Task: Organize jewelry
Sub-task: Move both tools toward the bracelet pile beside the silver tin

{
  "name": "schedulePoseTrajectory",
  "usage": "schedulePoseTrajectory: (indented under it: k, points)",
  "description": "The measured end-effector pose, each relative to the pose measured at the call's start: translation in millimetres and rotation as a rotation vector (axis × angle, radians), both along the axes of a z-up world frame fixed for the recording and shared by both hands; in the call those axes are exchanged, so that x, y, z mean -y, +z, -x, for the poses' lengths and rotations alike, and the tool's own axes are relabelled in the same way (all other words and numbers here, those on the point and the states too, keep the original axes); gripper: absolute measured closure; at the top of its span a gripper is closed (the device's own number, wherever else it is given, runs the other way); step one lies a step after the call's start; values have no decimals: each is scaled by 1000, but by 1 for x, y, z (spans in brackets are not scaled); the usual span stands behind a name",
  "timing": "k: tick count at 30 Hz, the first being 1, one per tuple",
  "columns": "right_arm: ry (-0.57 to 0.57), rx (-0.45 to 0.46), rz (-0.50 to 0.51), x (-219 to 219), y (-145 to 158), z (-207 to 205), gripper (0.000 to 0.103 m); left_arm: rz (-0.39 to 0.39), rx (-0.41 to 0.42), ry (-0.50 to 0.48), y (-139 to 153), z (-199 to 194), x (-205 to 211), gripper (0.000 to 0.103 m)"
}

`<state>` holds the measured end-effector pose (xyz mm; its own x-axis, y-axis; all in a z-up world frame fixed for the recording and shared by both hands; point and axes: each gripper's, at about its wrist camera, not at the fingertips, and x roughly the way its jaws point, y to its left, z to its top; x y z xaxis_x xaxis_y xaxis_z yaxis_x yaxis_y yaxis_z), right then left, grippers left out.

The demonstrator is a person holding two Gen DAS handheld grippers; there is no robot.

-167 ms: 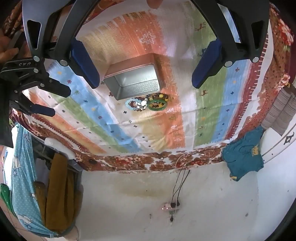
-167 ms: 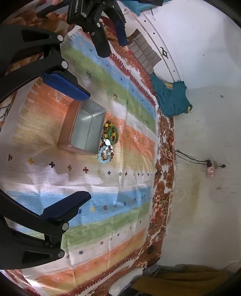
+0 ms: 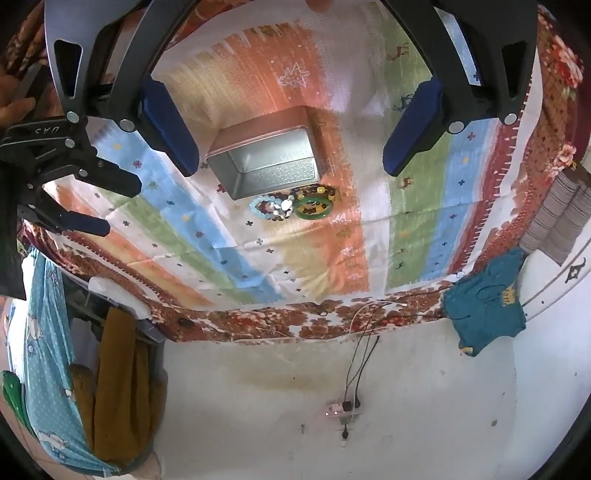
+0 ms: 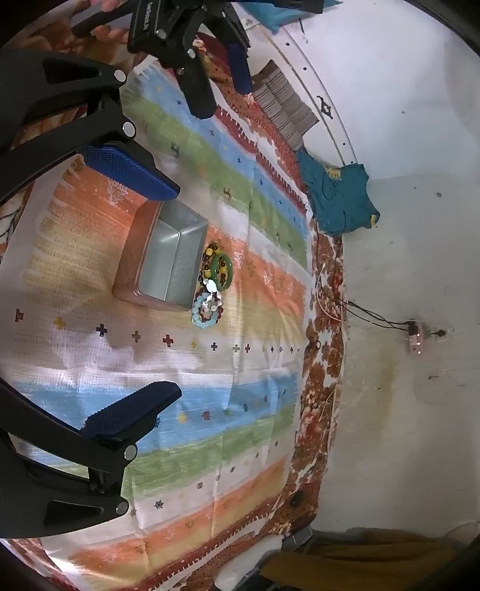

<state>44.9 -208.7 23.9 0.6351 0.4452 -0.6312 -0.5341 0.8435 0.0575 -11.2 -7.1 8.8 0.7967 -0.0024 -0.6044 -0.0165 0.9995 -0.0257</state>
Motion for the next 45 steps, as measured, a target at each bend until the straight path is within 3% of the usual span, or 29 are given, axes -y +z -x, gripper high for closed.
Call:
schedulePoseTrajectory:
  k: [1, 26, 36, 40, 45]
  points:
    - [1, 30, 0, -1, 5, 6, 4, 2, -1, 3, 0, 0, -1, 5]
    - [-10, 10, 5, 0, 1, 4, 4, 41, -16, 38, -1, 1, -15, 5]
    - [-50, 1, 40, -2, -4, -2, 4, 51, -74, 105, -7, -12, -22, 5]
    - [-72, -48, 45, -1, -9, -12, 4, 72, -120, 131, -12, -21, -31, 5]
    - [-60, -77, 81, -9, -15, -21, 4, 35, -150, 141, -14, -34, -31, 5]
